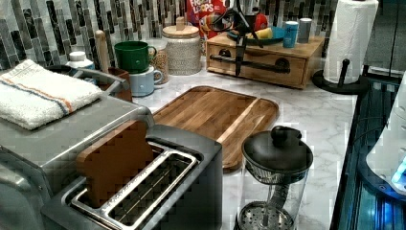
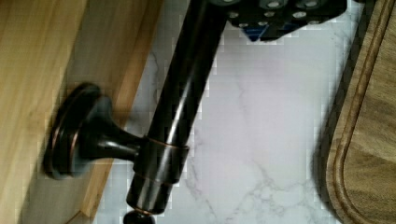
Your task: Close the drawer.
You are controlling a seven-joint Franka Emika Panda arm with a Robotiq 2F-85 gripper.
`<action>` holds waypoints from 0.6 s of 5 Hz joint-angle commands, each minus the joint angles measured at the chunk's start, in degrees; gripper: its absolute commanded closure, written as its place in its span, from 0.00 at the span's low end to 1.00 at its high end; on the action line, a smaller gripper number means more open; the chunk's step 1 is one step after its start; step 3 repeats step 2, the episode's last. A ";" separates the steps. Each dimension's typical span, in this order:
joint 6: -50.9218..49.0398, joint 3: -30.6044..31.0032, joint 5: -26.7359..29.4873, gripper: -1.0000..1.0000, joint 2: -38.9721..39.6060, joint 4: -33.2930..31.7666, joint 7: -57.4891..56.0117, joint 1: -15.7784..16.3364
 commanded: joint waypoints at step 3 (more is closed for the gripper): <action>3.18 -4.80 0.99 1.00 -0.78 3.91 2.03 -3.16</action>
